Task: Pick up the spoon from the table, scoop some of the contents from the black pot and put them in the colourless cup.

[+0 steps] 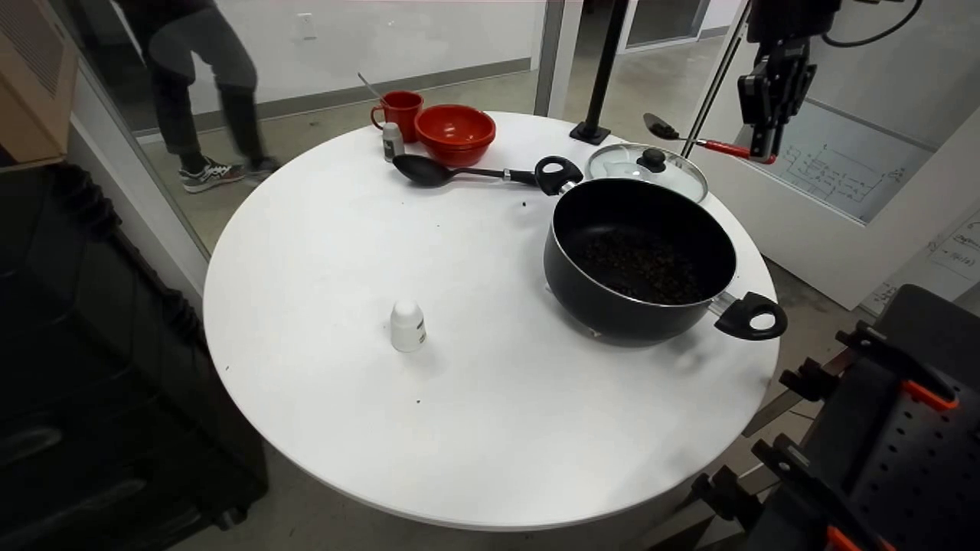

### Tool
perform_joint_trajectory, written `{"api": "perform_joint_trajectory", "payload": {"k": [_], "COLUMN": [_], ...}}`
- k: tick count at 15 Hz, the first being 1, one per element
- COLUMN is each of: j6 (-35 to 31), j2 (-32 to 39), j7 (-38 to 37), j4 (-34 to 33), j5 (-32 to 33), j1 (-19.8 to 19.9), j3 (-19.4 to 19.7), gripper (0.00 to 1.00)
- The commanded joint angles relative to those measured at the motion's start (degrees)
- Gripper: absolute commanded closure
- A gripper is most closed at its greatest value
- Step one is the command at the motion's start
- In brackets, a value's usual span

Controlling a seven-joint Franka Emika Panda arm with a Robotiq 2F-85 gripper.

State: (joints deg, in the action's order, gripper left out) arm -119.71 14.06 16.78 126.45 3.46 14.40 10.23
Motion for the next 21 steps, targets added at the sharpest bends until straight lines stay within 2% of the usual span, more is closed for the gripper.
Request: {"api": "perform_joint_trajectory", "payload": {"k": [1, 5, 21], "j6": [2.6, 4.5, 23.1], "j2": [4.4, 7.9, 20.8], "j7": [-3.7, -5.6, -5.2], "j4": [-4.1, -7.1, -26.3], "j5": [-0.2, -0.9, -4.1], "j1": [-1.1, -1.4, 2.1], "j3": [-0.5, -1.1, -1.7], "gripper": [0.95, 0.95, 0.95]}}
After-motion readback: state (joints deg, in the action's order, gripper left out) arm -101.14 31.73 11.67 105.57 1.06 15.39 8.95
